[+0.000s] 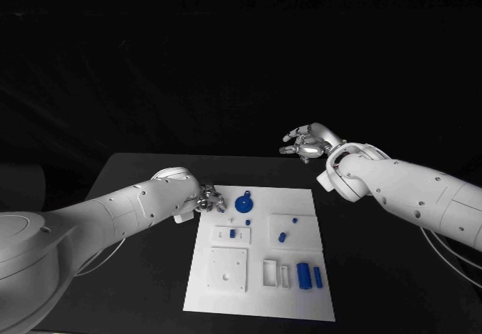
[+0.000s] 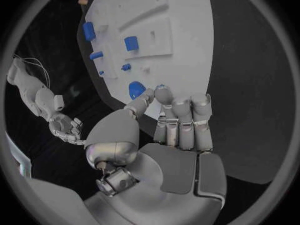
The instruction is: Assemble the parts on the task board
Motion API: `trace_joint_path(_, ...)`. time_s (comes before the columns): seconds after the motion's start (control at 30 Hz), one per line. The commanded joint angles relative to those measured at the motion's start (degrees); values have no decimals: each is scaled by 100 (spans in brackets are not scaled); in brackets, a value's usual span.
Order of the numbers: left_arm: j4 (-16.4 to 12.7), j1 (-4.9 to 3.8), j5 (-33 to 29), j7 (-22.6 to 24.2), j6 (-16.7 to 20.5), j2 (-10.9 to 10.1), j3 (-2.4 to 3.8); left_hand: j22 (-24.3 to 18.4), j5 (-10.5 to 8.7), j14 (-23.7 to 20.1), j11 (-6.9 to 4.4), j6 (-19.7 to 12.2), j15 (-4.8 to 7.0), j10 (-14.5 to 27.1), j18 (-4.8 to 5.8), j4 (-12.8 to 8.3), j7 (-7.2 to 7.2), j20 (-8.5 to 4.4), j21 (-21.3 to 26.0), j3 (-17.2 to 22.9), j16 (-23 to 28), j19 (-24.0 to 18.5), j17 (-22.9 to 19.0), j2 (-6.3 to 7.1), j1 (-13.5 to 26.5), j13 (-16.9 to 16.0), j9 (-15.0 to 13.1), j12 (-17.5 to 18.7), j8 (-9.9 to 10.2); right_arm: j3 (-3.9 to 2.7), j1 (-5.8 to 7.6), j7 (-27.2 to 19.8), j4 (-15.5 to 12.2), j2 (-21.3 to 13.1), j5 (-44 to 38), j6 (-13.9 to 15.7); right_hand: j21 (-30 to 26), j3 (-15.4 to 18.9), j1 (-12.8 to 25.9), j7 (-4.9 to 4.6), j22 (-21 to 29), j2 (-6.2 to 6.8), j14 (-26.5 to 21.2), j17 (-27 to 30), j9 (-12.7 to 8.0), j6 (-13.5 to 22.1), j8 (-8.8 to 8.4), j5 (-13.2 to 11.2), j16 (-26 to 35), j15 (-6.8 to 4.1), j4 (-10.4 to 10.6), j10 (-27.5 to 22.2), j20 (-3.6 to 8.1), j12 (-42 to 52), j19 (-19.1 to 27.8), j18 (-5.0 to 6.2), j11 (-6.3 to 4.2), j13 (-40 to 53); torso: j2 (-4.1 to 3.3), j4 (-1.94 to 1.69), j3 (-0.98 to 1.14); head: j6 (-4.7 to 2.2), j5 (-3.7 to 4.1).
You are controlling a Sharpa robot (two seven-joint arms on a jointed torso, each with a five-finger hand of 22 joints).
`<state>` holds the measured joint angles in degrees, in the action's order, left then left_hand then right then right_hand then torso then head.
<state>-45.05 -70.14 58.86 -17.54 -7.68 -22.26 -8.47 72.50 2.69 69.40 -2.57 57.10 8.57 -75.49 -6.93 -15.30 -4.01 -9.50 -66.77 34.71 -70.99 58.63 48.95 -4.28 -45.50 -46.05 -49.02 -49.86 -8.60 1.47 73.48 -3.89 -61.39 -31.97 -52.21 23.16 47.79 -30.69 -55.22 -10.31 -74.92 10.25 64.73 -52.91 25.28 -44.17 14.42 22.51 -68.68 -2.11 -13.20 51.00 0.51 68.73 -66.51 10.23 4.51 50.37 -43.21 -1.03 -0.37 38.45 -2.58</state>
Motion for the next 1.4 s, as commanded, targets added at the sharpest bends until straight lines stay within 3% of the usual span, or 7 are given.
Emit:
trace_joint_path(0.03,-8,24,-32,-13,-114,-5,-14,12,48,13,32,-50,-16,4,-68,-59,-31,-415,-23,2,16,-52,11,-143,-70,1,12,25,5,-2,-2,-16,-1,5,-40,-55,28,-2,15,-41,-105,-25,55,6,-8,12,-10,32,-40,2,-23,8,44,29,5,477,-29,-10,1,0,1,3,-8)
trace_joint_path(0.37,14,24,-35,-55,-136,-15,-13,26,150,19,32,-31,-17,3,-62,-117,-30,-409,-34,26,6,-63,39,-250,-162,3,42,19,-6,-1,-2,-17,4,4,-40,-58,31,0,15,-40,-106,-25,59,6,-8,11,-9,34,-45,1,-24,12,47,37,0,477,-29,-15,-1,2,5,6,-9)
trace_joint_path(0.73,22,23,-24,-67,-120,-15,-13,64,586,39,19,81,-7,-22,-56,-140,-13,-410,-71,79,-47,-84,103,-409,-323,5,73,-1,-71,-1,-2,-17,11,12,-40,-66,33,3,19,-40,-106,-24,62,6,-9,12,-8,36,-49,0,-23,14,48,43,-4,477,-30,-19,-2,-1,9,14,-16)
trace_joint_path(0.87,13,23,-24,-38,-109,-23,-13,78,649,44,8,150,0,-46,-52,-140,0,-410,-86,78,-62,-91,119,-418,-342,11,78,-6,-106,-1,-2,-17,11,7,-40,-67,33,3,19,-40,-106,-24,63,6,-9,12,-8,38,-50,0,-23,14,49,45,-5,477,-30,-21,-1,4,9,19,-20)
trace_joint_path(1.3,-124,21,-323,-1,16,-138,-4,108,1223,100,-43,341,44,-156,-40,-147,55,-425,-117,77,-137,-100,182,-421,-234,46,146,-33,-190,-1,-3,-19,12,-3,-40,-71,34,5,21,-39,-106,-25,65,7,-9,11,-8,41,-52,0,-23,15,51,51,-8,477,-31,-27,1,1,6,25,-26)
trace_joint_path(1.33,-148,20,-367,0,30,-157,-4,90,799,122,-66,395,57,-201,-40,-83,91,-429,-91,487,-149,-99,192,-250,-338,101,172,-12,-208,-1,-3,-19,13,-5,-40,-70,35,5,21,-39,-106,-25,65,7,-9,11,-8,41,-52,0,-23,15,51,51,-9,477,-31,-27,1,1,5,26,-27)
trace_joint_path(1.4,-202,19,-443,2,63,-196,-3,82,859,154,-70,440,67,-257,-16,-109,82,-425,-102,684,-163,-48,201,-222,-164,158,212,-11,-221,-1,-3,-19,11,-12,-40,-70,35,5,21,-39,-106,-26,65,7,-9,11,-7,42,-53,0,-23,15,51,52,-9,477,-31,-28,3,-1,4,24,-28)
